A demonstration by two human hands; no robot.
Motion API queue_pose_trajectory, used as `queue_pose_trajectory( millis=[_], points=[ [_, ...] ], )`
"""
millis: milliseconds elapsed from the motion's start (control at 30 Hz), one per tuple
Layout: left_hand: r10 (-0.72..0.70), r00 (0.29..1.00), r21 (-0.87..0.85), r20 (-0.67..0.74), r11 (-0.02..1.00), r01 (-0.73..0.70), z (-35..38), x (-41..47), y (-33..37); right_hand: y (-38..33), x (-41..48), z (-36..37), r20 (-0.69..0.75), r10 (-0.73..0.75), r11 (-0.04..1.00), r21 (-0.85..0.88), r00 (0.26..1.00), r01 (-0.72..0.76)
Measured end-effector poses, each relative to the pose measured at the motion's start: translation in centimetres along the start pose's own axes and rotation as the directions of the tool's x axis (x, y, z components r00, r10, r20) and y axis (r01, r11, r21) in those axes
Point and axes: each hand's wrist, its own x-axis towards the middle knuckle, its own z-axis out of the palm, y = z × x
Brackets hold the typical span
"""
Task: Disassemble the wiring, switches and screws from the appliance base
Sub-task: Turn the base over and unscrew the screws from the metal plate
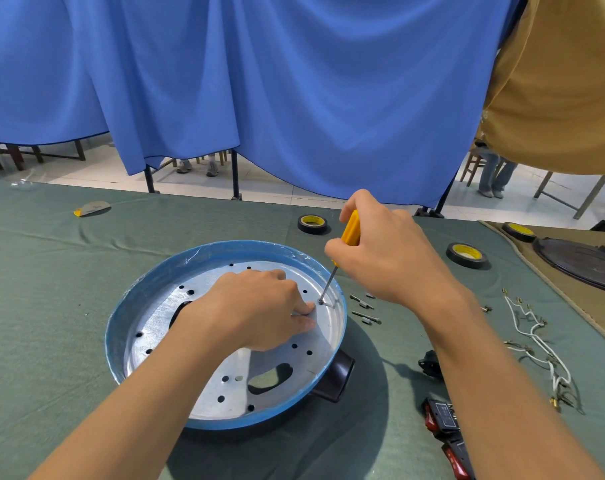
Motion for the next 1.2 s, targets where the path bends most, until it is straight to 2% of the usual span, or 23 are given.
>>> queue_pose_trajectory(
  millis=[167,333,533,767,900,1067,1133,1200],
  points=[
    [-0.001,1.000,0.007,0.007,1.000,0.001,-0.2,-0.1,0.2,-0.1,-0.1,1.2,-0.148,-0.112,0.994,-0.004,0.983,0.112],
    [-0.009,1.000,0.004,-0.009,1.000,0.009,-0.1,-0.1,0.1,0.0,0.1,1.7,-0.159,-0.196,0.978,0.037,0.968,0.204],
    [-0.009,1.000,-0.010,-0.013,1.000,0.009,0.0,-0.1,0.1,-0.7,0.0,2.1,-0.268,-0.221,0.964,0.087,0.938,0.252],
    [-0.005,1.000,-0.005,-0.016,1.000,0.005,-0.1,-0.1,0.1,-1.1,-0.3,2.6,-0.179,-0.177,0.977,0.087,0.968,0.195],
    [-0.009,0.999,-0.008,-0.031,1.000,0.009,-0.1,-0.3,0.2,-1.5,-0.5,2.2,-0.208,-0.209,0.978,-0.073,0.956,0.198],
    [-0.011,1.000,-0.001,-0.015,1.000,0.011,-0.2,-0.2,0.2,-1.9,-0.7,1.6,-0.123,-0.254,0.966,0.018,0.959,0.258],
    [-0.009,1.000,-0.003,-0.016,1.000,0.009,-0.2,-0.2,0.2,-1.9,-0.8,1.7,-0.136,-0.202,0.979,-0.002,0.970,0.204],
    [-0.009,1.000,-0.004,-0.018,1.000,0.009,-0.2,-0.2,0.2,-1.6,-0.8,1.6,-0.192,-0.110,0.983,-0.164,0.975,0.079]
  ],
)
